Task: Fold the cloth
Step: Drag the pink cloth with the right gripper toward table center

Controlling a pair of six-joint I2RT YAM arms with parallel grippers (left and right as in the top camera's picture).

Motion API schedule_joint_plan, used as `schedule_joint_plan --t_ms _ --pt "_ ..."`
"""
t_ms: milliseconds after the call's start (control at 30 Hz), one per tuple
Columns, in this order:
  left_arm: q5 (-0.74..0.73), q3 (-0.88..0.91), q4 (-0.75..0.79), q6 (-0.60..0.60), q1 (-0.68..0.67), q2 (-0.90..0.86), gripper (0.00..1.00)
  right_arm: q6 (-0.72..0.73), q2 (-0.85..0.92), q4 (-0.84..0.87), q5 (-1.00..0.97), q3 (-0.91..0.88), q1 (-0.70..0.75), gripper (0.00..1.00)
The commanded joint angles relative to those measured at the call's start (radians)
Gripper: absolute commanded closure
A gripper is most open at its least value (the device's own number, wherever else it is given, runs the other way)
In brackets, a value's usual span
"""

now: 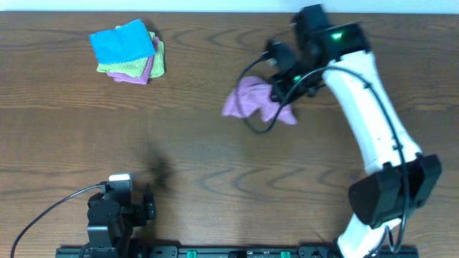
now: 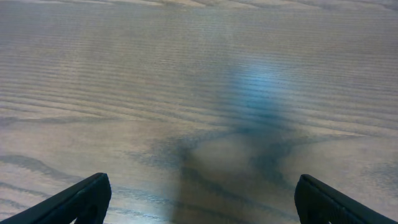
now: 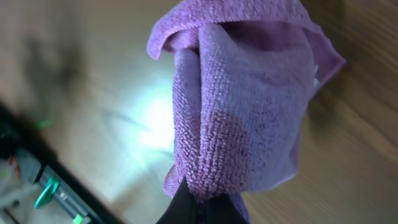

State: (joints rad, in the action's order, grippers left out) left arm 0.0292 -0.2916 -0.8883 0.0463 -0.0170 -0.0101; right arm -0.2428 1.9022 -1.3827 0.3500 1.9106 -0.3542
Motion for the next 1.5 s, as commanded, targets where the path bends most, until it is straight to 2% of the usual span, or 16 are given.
schedule_joint_plan --t_ms 0,200,300,367,467,500,533,567,833,1067,1167,1300,1467 --pt "0.023 0.011 -0.058 0.028 -0.003 0.006 0.04 -0.027 -0.033 0.019 0.036 0.010 -0.095 0.99" --pt "0.023 0.011 -0.058 0.028 -0.003 0.006 0.05 -0.028 -0.032 0.093 0.029 0.010 -0.225 0.99" --pt "0.023 0.011 -0.058 0.028 -0.003 0.006 0.05 -0.027 -0.029 0.103 -0.061 0.002 -0.238 0.99" --pt "0.023 0.011 -0.058 0.028 -0.003 0.006 0.05 0.034 -0.021 0.115 -0.297 -0.017 -0.226 0.99" --pt "0.023 0.011 -0.058 0.028 -0.003 0.006 0.05 0.289 -0.018 0.222 -0.780 -0.067 -0.157 0.98" --pt "0.023 0.011 -0.058 0.028 -0.003 0.006 0.05 0.373 -0.018 0.243 -0.887 -0.067 -0.121 0.82" --pt "0.023 0.011 -0.058 0.028 -0.003 0.006 0.05 0.403 -0.021 0.245 -0.912 -0.061 -0.100 0.57" --pt "0.023 0.011 -0.058 0.028 -0.003 0.006 0.04 0.415 -0.031 0.245 -0.900 -0.053 -0.075 0.01" --pt "0.023 0.011 -0.058 0.028 -0.003 0.006 0.05 0.402 -0.134 0.252 -0.697 -0.042 0.023 0.01" --pt "0.023 0.011 -0.058 0.028 -0.003 0.006 0.05 0.415 -0.111 0.231 -0.517 -0.114 0.106 0.01" --pt "0.023 0.011 -0.058 0.028 -0.003 0.006 0.05 0.460 -0.110 0.317 -0.467 -0.227 0.179 0.01" --pt "0.023 0.011 -0.058 0.028 -0.003 0.006 0.05 0.466 -0.110 0.483 -0.219 -0.380 0.303 0.01" --pt "0.023 0.011 -0.058 0.028 -0.003 0.006 0.04 0.535 -0.109 0.668 -0.055 -0.539 0.428 0.01"
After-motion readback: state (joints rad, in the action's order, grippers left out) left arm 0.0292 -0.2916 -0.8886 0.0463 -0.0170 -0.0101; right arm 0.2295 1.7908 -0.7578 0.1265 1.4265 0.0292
